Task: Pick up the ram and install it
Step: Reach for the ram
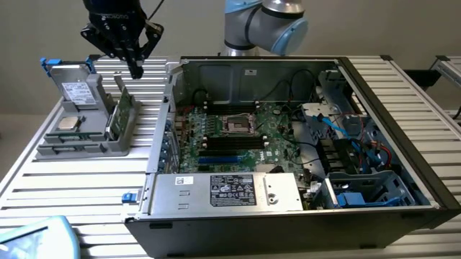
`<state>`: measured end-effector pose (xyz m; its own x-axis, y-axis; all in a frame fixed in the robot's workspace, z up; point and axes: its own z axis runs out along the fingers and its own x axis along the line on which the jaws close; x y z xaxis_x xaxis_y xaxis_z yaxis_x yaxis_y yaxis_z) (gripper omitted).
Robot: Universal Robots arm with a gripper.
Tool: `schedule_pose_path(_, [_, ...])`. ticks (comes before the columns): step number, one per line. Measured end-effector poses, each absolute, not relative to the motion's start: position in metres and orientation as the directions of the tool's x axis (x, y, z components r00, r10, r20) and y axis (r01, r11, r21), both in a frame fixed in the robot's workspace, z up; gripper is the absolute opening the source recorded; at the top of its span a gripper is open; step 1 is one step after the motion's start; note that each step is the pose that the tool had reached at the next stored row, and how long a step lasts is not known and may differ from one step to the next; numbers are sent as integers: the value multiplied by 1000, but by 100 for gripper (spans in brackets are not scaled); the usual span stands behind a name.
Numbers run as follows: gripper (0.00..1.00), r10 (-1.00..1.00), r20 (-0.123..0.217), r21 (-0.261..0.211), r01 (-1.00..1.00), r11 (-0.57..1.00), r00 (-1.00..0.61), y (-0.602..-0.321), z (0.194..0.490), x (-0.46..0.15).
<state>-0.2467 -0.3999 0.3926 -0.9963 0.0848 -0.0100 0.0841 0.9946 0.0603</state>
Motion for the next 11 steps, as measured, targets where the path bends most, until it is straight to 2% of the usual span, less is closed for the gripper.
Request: schedule_pose_path(11, [11,85,1,62,85,994,-996,-402,392,-297])
